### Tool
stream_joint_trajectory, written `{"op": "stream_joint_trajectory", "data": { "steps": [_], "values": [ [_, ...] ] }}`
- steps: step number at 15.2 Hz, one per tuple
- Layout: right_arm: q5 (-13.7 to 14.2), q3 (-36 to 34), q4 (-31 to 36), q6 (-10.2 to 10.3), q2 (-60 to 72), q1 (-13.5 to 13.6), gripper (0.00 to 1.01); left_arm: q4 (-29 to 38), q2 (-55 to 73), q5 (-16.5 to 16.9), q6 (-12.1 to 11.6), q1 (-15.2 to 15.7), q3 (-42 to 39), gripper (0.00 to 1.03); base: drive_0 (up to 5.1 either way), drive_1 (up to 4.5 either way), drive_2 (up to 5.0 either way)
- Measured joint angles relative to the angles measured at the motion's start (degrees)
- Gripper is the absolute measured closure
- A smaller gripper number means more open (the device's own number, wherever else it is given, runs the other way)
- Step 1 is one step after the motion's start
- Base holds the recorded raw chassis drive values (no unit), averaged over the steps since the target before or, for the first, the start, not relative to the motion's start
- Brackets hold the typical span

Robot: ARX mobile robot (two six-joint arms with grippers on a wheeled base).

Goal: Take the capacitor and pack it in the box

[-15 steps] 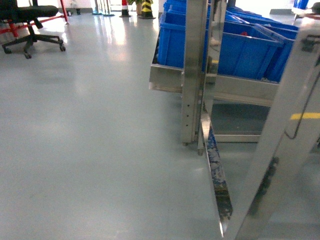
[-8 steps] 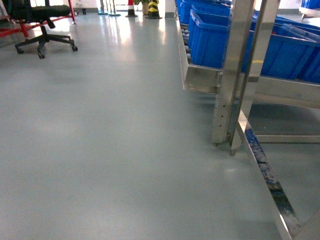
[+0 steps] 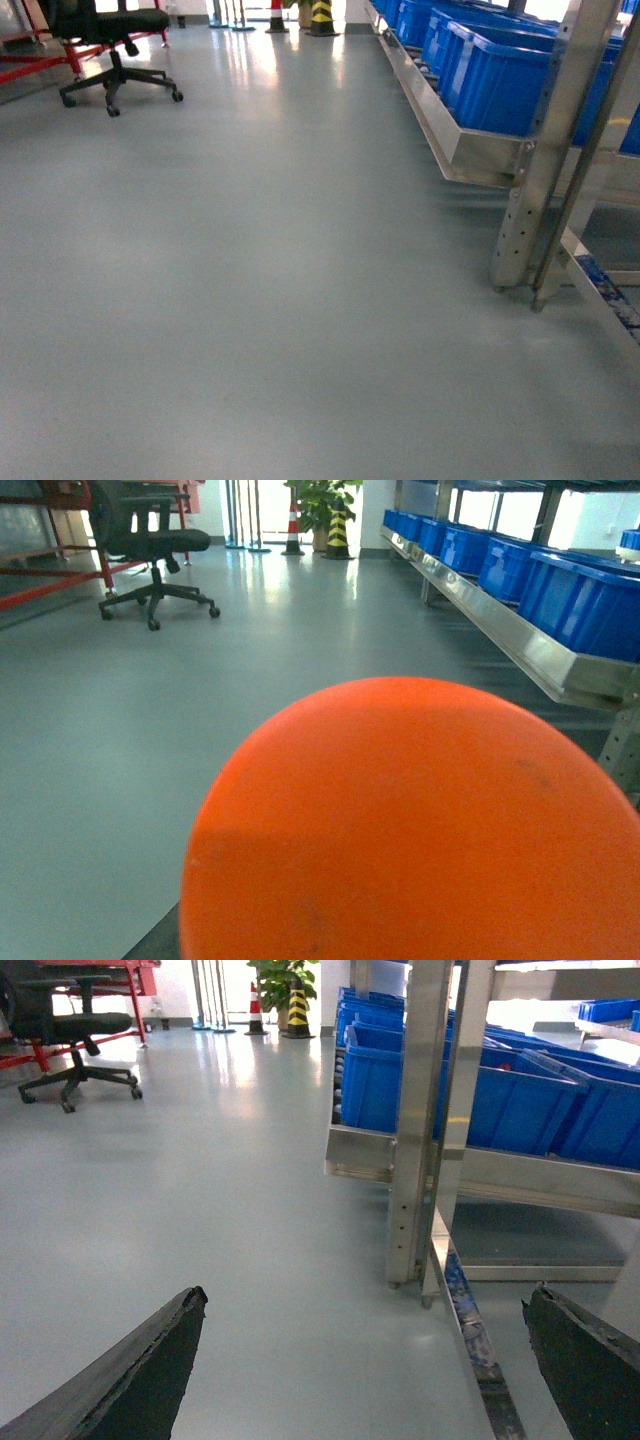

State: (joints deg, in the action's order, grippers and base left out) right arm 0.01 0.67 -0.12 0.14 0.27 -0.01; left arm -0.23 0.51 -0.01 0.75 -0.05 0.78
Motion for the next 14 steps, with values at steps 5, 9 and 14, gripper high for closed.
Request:
{"op": "stream_joint_trajectory", "data": {
  "steps": [5,9,14],
  "values": [
    [0.02,0.0,-0.26,0.0,0.0,0.0,0.03,-0.17,0.0,0.04,0.0,0.0,0.0,0.59,-5.1,2.35,2.4],
    [0.0,0.0,-0.09,0.0,0.0,0.0,0.03,-0.02,0.0,-0.07,0.0,0.0,0.0,0.59,-5.0,2.42,2.4],
    [-0.02,0.0,-0.04,0.0,0.0,0.0,0.03,-0.13,0.0,-0.02,0.0,0.0,0.0,0.59,-5.0,2.44,2.4]
  ]
}}
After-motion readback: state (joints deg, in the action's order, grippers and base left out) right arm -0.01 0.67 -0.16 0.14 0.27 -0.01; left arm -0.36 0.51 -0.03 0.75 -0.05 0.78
